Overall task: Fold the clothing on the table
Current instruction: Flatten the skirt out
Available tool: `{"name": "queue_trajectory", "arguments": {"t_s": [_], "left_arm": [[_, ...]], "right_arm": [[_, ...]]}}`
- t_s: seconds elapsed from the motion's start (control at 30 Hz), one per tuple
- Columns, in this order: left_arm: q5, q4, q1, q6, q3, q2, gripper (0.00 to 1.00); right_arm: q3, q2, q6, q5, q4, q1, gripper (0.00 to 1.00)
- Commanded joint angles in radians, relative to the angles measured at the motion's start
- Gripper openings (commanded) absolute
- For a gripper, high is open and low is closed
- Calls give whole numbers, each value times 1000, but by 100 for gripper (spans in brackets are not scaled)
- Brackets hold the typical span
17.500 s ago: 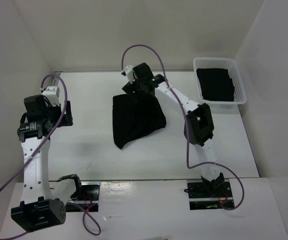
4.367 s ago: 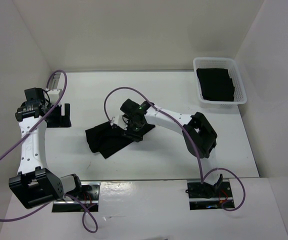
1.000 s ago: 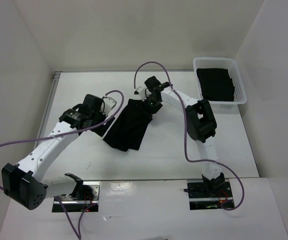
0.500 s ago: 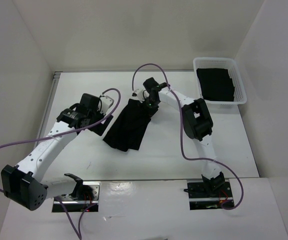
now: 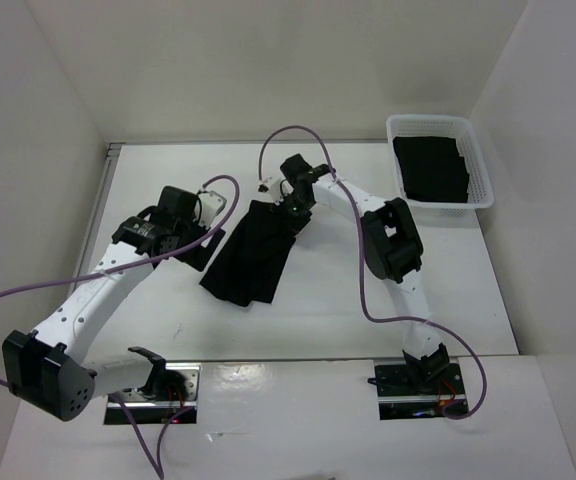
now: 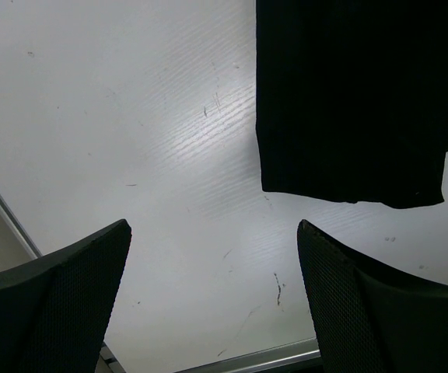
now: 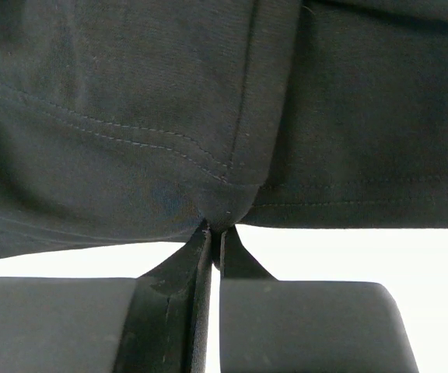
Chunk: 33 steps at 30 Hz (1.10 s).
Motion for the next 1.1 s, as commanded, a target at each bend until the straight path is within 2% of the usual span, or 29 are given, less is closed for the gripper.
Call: {"name": "queue_trajectory", "arguments": {"t_s": [0.0,0.17,0.5,0.63,0.83,1.0,1.03,1.07], "left_arm": [[25,4,6,1,26,-5,93],[25,4,6,1,46,13,93],[25,4,6,1,46,22,93],[25,4,6,1,46,31,93],[16,4,6,1,55,31,93],[7,-5,6,1,65,41,93],[7,-5,6,1,65,41,93],[7,-5,6,-8,74,51,93]], "right_arm": [[53,-23,69,-9,11,11,0],[31,-41,152,95,70,11,0],[11,-51,297,429,167,11,0],[74,-51,350,448,176,2,0],[284,26,451,515,127,-50,0],[332,48,499,540,103,-82,0],[332,48,490,523,103,-82,1],[332,48,476,512,103,-82,24]]}}
